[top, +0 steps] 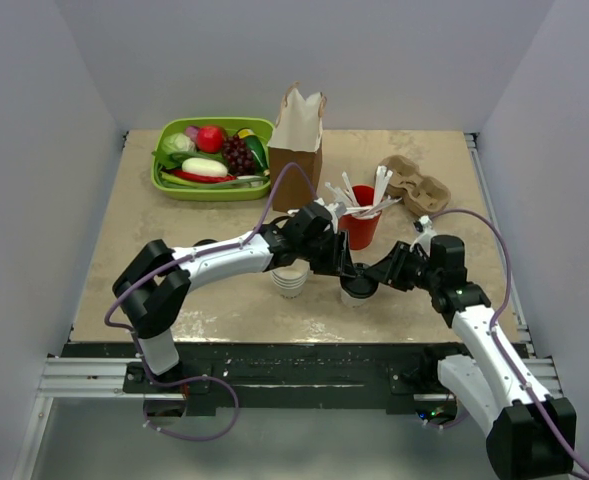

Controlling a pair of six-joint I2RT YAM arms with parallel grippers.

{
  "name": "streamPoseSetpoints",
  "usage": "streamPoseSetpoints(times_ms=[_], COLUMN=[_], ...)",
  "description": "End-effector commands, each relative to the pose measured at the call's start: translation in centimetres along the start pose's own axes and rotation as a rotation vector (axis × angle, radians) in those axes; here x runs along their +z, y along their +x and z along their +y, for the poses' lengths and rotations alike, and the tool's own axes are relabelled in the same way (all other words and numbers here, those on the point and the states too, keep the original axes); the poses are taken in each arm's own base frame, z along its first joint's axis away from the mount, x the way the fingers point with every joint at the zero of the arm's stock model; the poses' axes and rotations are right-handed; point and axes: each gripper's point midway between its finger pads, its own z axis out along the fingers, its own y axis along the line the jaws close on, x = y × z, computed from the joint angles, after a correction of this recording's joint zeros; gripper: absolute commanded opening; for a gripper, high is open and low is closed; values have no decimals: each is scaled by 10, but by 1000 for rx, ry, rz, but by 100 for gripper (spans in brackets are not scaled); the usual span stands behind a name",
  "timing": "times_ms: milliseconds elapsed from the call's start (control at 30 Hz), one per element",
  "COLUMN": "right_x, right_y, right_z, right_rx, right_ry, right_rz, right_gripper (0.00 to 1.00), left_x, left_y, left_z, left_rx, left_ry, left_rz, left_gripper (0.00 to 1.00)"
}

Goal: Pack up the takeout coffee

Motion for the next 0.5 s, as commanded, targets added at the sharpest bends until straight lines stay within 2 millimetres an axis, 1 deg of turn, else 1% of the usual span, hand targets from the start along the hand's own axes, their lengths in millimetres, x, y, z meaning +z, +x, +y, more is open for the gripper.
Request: streamPoseSetpoints(times_ms=[0, 67, 100, 167, 200, 233, 267, 333, 400, 467], right_x=[2, 1, 0, -2, -4, -6, -8, -10, -9, -8], right_y=[13, 16, 15, 15, 10, 8, 11, 7, 6, 7], right_z=[-11, -13, -12, -13, -10, -13, -14, -9, -6, -2], right_rx=[-23, -11, -10, 0, -2, 5, 18, 14, 12, 17], right_ry=[18, 25, 28, 49, 55, 82, 97, 82, 67, 44], right_rz=[12, 27, 25, 34, 27, 21, 35, 31, 33, 36], right_gripper=[32, 32, 32, 32, 32, 32, 32, 34, 38, 38], left_x=[1, 0, -1, -3, -3, -5, -6, -8, -7, -5], left_y=[10, 11, 11, 12, 10, 13, 14, 13, 14, 18], left_z=[-3, -3, -3, -5, -8, -8, -10, -13, -12, -13], left_rx=[18, 19, 17, 17, 20, 16, 18, 18, 14, 10], left_ry=[20, 18, 17, 25, 28, 29, 33, 42, 42, 54], left_rz=[38, 44, 44, 51, 50, 66, 70, 73, 77, 99], left_gripper=[56, 63, 67, 70, 70, 70, 70, 70, 67, 63])
